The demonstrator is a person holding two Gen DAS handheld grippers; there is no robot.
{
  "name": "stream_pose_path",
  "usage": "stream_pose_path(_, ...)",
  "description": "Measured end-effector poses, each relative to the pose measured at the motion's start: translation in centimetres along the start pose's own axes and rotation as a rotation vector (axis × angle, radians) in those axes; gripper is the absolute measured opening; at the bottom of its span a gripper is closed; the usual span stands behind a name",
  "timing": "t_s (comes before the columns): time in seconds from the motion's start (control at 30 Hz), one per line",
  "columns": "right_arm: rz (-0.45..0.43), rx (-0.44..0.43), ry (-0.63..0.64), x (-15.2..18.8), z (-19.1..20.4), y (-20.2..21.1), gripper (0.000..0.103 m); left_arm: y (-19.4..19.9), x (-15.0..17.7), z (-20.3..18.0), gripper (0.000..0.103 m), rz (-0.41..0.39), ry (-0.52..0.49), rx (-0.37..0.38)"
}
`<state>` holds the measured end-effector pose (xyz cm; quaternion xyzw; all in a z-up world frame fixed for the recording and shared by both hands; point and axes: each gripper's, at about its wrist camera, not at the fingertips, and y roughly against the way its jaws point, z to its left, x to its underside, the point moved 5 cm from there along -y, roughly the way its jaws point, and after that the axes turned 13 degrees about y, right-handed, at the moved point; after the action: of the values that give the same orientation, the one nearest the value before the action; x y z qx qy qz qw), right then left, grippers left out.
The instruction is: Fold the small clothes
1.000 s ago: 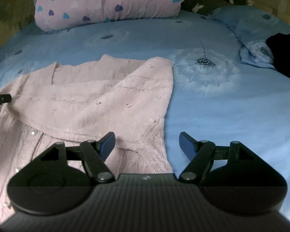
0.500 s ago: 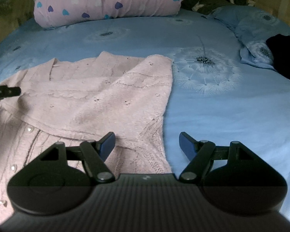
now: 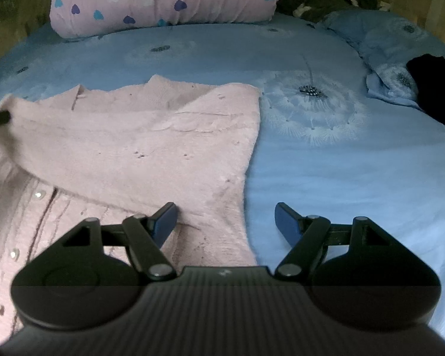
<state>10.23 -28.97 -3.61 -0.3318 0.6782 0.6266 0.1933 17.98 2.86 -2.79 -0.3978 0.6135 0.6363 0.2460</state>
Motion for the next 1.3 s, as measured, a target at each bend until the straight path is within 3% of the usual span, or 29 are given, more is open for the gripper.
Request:
stream_pose_path(0.1, 0.008, 0.002, 0.001, 0.1, 0.0, -0.3, 0.074, -1.7, 1.5, 0.1, 0.013, 0.055, -0.054, -0.037)
stream_pose_path(0.23, 0.012, 0.003, 0.012, 0.2, 0.2, -0.4, 0.074, -1.8, 2.4, 0.1, 0.020, 0.015, -0.081, -0.078)
stream_pose_path(0.37, 0.020, -0.001, 0.012, 0.3, 0.2, -0.6, 0.074, -0.7, 1.8, 0.5, 0.025, 0.029, -0.056, -0.060)
stream_pose_path(0.43, 0.018, -0.002, 0.012, 0.2, 0.1, -0.5, 0.074, 0.2, 1.4, 1.1, 0.031, 0.035, -0.030, -0.056)
stream_pose_path(0.5, 0.014, -0.004, 0.011, 0.1, 0.1, -0.4, 0.074, 1.7, 1.1, 2.1, 0.049, 0.025, -0.006, -0.073)
stream_pose_path(0.6, 0.001, -0.007, 0.008, 0.0, 0.1, -0.1, 0.074, 4.1, 0.9, 3.4, 0.061, 0.012, 0.016, -0.090)
stream_pose_path(0.73, -0.037, -0.023, -0.017, -0.2, 0.1, 1.0, 0.074, 7.8, 0.5, 5.9, 0.065, 0.024, 0.018, -0.123)
stream_pose_path(0.87, -0.062, -0.040, -0.011, -0.2, 0.3, 2.0, 0.074, 11.7, -0.2, 9.5, 0.076, 0.039, 0.042, -0.160)
stream_pose_path(0.97, -0.064, -0.088, -0.024, 0.0, 0.8, 2.7, 0.074, 14.1, -0.4, 12.4, 0.079, 0.065, 0.040, -0.172)
stream_pose_path(1.07, -0.078, -0.112, -0.028, 0.1, 1.4, 3.7, 0.074, 16.0, -0.2, 15.3, 0.086, 0.081, 0.037, -0.198)
stream_pose_path(1.3, -0.084, -0.149, -0.067, 2.2, 2.4, 7.0, 0.074, 18.5, 1.7, 21.2, 0.091, 0.101, 0.066, -0.258)
